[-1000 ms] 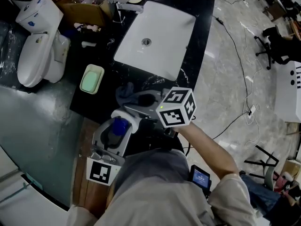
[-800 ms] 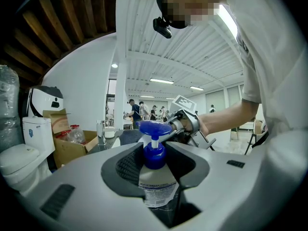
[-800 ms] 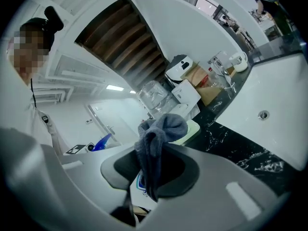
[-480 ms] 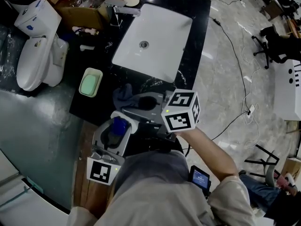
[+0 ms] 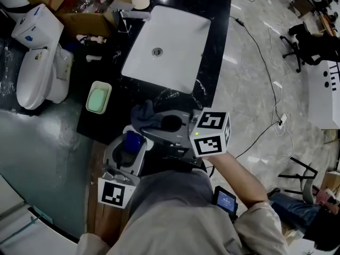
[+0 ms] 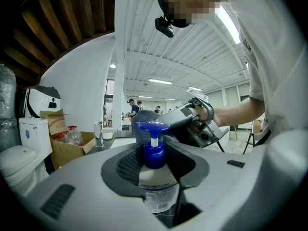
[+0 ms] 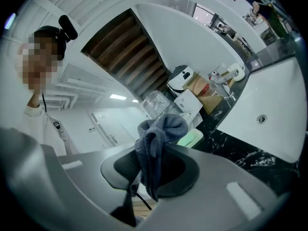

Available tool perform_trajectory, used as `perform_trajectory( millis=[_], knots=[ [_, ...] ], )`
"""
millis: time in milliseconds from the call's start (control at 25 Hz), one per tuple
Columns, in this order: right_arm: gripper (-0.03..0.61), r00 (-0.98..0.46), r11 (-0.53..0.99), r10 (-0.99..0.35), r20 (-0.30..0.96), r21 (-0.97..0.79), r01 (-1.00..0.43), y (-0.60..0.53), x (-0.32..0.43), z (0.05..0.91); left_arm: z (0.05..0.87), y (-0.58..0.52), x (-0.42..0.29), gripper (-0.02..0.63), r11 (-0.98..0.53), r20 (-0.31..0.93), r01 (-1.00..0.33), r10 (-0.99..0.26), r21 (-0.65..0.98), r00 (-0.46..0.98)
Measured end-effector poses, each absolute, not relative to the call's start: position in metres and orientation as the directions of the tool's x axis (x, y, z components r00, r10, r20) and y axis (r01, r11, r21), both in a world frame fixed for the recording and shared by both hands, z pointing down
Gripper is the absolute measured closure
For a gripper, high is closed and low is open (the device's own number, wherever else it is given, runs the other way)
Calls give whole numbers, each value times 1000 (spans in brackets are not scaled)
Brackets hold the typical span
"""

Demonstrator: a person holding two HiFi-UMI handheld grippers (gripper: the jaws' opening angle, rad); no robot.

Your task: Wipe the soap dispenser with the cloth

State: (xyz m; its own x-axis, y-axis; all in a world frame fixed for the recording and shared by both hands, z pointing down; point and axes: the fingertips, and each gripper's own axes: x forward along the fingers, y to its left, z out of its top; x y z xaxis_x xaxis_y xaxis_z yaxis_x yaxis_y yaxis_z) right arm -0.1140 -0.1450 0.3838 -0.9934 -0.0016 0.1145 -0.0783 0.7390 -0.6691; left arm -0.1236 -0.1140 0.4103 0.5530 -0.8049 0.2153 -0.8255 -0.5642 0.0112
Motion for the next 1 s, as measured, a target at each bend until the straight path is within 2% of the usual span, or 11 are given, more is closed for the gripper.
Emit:
perform_trajectory(
  millis=[480,1000],
  knots=[
    [506,-991,671,-78,104,-730,-129,-138,-88,404,411,-118,-121,471,-574,216,-819,-799,9,562],
    [506,-970,613,-97,225,-754,-236,-130,-77,460,409,-115,-126,471,-566,209,-824,-804,13,556]
  ],
)
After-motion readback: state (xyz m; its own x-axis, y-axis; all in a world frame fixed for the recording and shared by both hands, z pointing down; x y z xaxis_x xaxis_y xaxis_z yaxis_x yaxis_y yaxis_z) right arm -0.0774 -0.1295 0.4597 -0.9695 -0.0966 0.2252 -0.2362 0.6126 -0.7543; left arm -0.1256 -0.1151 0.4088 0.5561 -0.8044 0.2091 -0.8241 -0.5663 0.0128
